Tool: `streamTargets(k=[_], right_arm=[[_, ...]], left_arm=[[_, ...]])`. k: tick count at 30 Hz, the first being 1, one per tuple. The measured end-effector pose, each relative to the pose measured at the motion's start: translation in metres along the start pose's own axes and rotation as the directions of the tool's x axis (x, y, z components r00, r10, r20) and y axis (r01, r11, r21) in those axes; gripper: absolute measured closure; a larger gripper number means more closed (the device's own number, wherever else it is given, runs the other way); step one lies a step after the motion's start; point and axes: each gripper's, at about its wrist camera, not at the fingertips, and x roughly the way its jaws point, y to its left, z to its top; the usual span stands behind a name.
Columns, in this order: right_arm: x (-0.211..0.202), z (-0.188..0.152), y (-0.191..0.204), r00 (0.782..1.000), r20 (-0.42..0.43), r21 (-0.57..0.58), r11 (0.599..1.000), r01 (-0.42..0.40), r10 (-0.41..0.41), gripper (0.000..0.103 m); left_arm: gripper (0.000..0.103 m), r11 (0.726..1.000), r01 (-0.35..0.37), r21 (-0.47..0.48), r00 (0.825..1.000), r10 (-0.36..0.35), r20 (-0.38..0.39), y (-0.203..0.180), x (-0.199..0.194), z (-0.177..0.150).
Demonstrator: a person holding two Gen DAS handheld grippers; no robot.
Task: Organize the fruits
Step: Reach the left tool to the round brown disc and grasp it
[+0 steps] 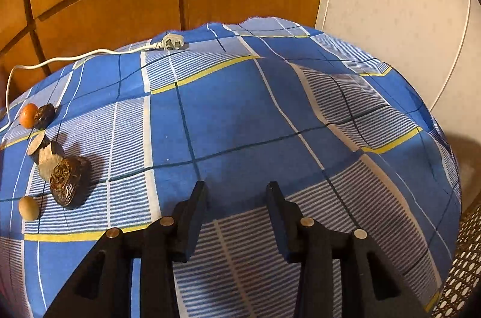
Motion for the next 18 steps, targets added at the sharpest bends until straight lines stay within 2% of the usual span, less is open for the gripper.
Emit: streamTargets(k=[4,7,8,9,12,14,18], right_arm=[[0.0,-0.002,-0.001,1.0,0.01,0.009,1.0,-0.007,0.007,0.059],[-0.002,-0.003,-0.001,1.0,0.015,0.011,1.0,-0.009,0.009,0.059],[0.0,-0.003,0.0,1.0,0.016,0.01,1.0,-0.008,0.008,0.059],[0.0,-0.004,0.0,1.0,0.017,0.01,1.0,-0.007,0.007,0.058],[0.001,-0.003,0.0,1.0,0.018,0.009,1.0,-0.007,0.007,0.058],[0.001,-0.003,-0.001,1.0,0.019,0.01,1.0,-0.008,0.008,0.058],[0.002,-0.003,0.0,1.0,0.021,0.011,1.0,-0.009,0.008,0.058]], left_arm=[[0.023,0.996,0.083,0.023,0.994,-0.081,-0.08,-0.025,0.03,0.015],[0.025,0.987,0.162,0.008,0.973,-0.158,-0.167,-0.042,0.061,0.028],[0.033,0.984,0.177,0.001,0.965,-0.174,-0.195,-0.046,0.072,0.033],[0.04,0.984,0.177,-0.005,0.959,-0.173,-0.225,-0.051,0.085,0.039],[0.044,0.982,0.19,-0.011,0.947,-0.187,-0.263,-0.066,0.116,0.055],[0.044,0.979,0.201,-0.038,0.931,-0.203,-0.304,-0.075,0.141,0.065],[0.044,0.978,0.182,-0.105,0.917,-0.207,-0.342,-0.086,0.177,0.073]])
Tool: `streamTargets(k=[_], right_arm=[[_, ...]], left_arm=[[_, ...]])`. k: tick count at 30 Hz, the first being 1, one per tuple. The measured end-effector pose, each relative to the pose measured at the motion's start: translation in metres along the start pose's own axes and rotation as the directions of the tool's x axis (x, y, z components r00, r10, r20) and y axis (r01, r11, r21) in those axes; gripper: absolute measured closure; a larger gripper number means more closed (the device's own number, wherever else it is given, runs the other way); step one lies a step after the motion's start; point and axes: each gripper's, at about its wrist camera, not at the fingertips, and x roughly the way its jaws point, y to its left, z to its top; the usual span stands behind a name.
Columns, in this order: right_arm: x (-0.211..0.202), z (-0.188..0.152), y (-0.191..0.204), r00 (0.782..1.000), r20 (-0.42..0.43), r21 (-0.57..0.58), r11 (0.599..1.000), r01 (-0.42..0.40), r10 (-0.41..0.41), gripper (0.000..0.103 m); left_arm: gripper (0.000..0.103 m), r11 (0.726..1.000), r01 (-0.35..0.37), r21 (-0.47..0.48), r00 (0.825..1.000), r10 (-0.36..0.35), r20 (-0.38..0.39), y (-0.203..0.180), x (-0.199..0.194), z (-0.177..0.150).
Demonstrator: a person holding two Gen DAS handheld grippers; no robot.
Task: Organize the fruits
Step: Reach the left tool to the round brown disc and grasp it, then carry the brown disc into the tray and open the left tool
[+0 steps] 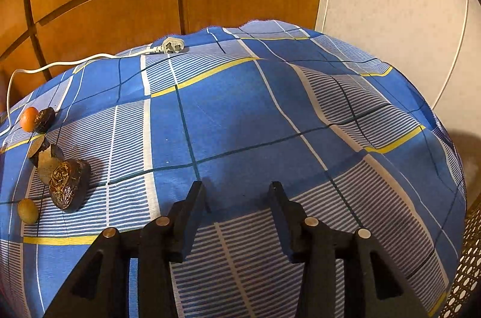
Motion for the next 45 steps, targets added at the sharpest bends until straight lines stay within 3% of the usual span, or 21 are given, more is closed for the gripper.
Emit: streamTargets(k=[12,13,14,15,20,28,32,40,45], right_arm=[[0.0,0.0,0.0,1.0,0.002,-0.008,1.0,0.007,-0.007,0.057],[0.0,0.0,0.0,1.0,0.002,-0.009,1.0,0.007,-0.007,0.057],[0.0,0.0,0.001,1.0,0.002,-0.009,1.0,0.008,-0.008,0.057],[0.0,0.0,0.001,1.0,0.003,-0.01,1.0,0.008,-0.008,0.057],[0.0,0.0,0.0,1.0,0.003,-0.012,1.0,0.008,-0.008,0.057],[0.001,0.0,0.0,1.0,0.005,-0.017,1.0,0.009,-0.009,0.057],[0.001,0.0,0.0,1.0,0.004,-0.017,1.0,0.01,-0.01,0.057],[0.001,0.0,0.0,1.0,0.004,-0.016,1.0,0.01,-0.01,0.057],[0.001,0.0,0.0,1.0,0.003,-0.017,1.0,0.011,-0.011,0.057]], left_arm=[[0.044,0.998,-0.065,-0.019,0.995,0.064,-0.082,-0.011,0.056,0.024],[0.045,0.996,-0.083,-0.01,0.992,0.082,-0.095,-0.012,0.062,0.023],[0.055,0.995,-0.102,-0.01,0.989,0.1,-0.108,-0.01,0.068,0.022],[0.059,0.994,-0.113,-0.01,0.988,0.111,-0.108,-0.009,0.072,0.02],[0.064,0.997,-0.072,-0.008,0.996,0.072,-0.052,-0.003,0.065,0.015],[0.064,0.998,-0.044,-0.055,0.999,0.044,0.011,0.014,0.022,0.0],[0.064,0.997,-0.068,-0.035,0.994,0.07,0.078,0.019,-0.009,-0.011],[0.064,0.983,-0.181,-0.025,0.957,0.182,0.225,0.041,-0.075,-0.043],[0.064,0.971,-0.231,-0.063,0.934,0.24,0.264,0.06,-0.102,-0.068]])
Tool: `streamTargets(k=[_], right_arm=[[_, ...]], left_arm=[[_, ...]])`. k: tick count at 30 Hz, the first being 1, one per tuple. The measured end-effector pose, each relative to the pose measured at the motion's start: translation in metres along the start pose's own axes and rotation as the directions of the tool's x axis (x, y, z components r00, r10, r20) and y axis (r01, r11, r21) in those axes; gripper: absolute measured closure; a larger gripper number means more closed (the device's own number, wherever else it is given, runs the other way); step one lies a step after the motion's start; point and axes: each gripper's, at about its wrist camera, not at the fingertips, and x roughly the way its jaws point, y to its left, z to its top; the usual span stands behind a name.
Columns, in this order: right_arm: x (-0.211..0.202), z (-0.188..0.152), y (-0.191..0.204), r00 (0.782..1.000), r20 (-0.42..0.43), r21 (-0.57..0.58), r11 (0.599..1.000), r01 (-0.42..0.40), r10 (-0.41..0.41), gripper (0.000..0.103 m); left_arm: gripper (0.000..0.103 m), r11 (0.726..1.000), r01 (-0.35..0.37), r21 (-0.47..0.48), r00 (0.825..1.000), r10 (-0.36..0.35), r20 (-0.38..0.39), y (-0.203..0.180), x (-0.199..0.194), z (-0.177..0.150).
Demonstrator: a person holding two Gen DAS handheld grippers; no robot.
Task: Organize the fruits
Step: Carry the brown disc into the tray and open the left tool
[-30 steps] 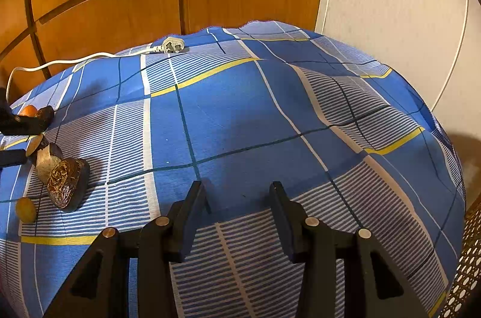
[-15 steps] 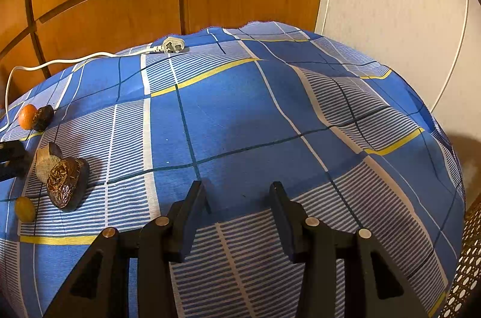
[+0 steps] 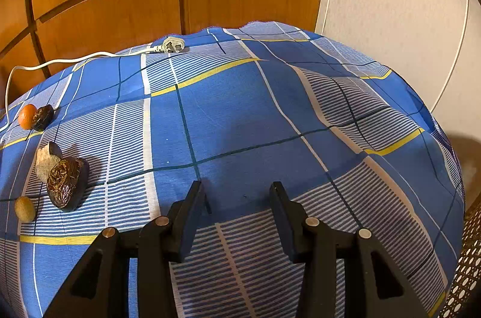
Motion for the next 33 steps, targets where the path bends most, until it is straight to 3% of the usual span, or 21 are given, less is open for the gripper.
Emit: streamTargets(k=[16,33], right_arm=[[0.0,0.0,0.001,1.0,-0.001,-0.005,1.0,0.006,-0.006,0.057],[0.0,0.0,0.004,1.0,-0.002,-0.02,1.0,0.019,-0.019,0.057]], left_arm=[[0.064,0.983,-0.174,-0.055,0.984,0.175,0.015,0.071,-0.038,-0.046],[0.063,0.966,-0.234,-0.114,0.972,0.232,-0.028,0.103,-0.022,-0.063]])
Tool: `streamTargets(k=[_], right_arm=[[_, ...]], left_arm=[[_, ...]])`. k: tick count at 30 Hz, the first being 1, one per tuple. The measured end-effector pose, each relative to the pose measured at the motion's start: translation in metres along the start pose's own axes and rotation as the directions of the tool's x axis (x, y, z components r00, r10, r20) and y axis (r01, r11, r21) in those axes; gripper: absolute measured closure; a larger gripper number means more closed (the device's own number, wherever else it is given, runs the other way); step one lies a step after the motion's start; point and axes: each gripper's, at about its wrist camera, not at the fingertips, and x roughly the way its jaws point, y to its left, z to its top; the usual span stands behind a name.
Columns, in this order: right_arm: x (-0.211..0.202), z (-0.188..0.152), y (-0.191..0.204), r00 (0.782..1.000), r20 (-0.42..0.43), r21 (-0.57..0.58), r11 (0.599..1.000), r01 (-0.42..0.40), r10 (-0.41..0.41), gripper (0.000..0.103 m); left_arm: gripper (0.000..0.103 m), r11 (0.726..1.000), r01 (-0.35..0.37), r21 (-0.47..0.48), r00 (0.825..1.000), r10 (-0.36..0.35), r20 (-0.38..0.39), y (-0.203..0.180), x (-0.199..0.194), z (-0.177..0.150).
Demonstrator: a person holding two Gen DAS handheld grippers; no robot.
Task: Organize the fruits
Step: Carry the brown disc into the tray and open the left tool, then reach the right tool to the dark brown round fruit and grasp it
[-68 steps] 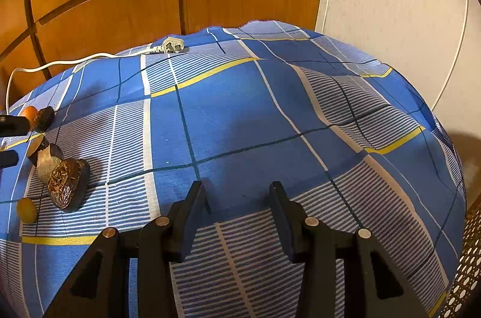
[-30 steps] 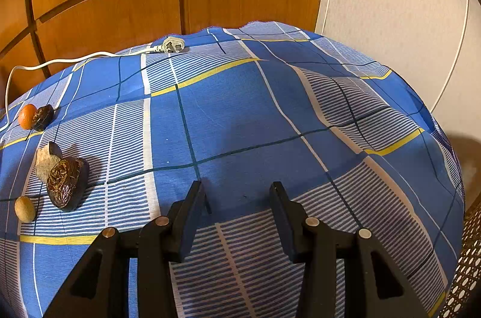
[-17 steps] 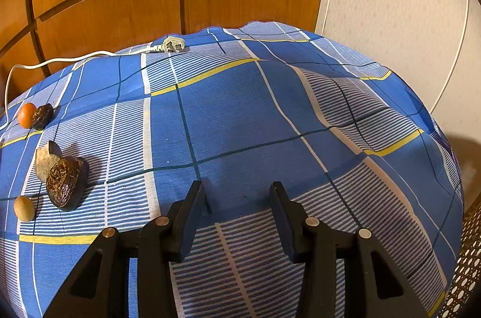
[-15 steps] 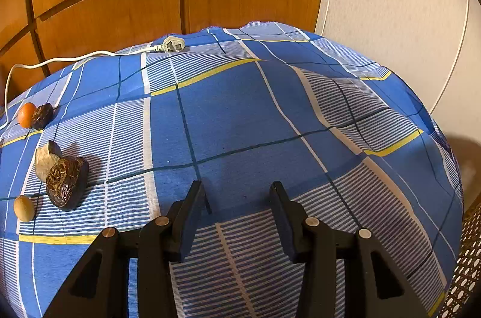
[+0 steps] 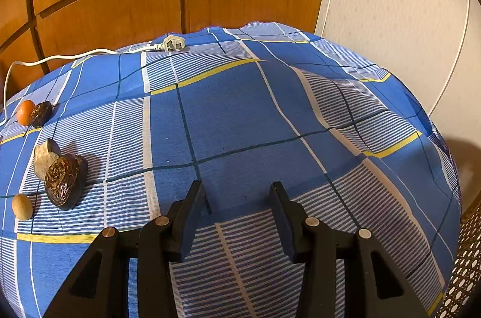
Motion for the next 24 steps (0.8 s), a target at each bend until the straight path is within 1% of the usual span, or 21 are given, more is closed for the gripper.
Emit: streamTargets(k=[2,3,4,11,14,20,24], right_arm=[[0.0,0.0,0.0,1.0,0.0,0.0,1.0,-0.001,0.001,0.057],[0.0,0.0,0.0,1.0,0.0,0.0,1.0,-0.001,0.001,0.057],[0.0,0.0,0.0,1.0,0.0,0.0,1.0,-0.001,0.001,0.057],[0.0,0.0,0.0,1.0,0.0,0.0,1.0,0.0,0.0,0.057],[0.0,0.0,0.0,1.0,-0.001,0.0,1.0,0.0,0.0,0.057],[0.0,0.0,0.0,1.0,-0.001,0.001,1.0,0.0,0.0,0.057],[0.0,0.0,0.0,1.0,-0.002,0.001,1.0,0.0,0.0,0.057]], left_arm=[[0.062,1.0,0.005,-0.005,1.0,-0.005,-0.002,0.001,0.001,0.0],[0.057,1.0,0.004,-0.006,1.0,-0.004,0.0,0.001,0.001,0.0],[0.055,1.0,0.002,-0.006,1.0,-0.002,0.001,0.001,0.001,0.0],[0.051,1.0,0.008,-0.006,0.999,-0.008,0.04,0.0,-0.011,0.001],[0.048,1.0,0.017,-0.007,0.998,-0.016,0.057,0.001,-0.019,0.001],[0.048,1.0,0.025,0.006,0.998,-0.025,0.06,0.004,-0.03,-0.011],[0.047,1.0,0.024,-0.003,0.998,-0.023,0.057,0.01,-0.036,-0.018]])
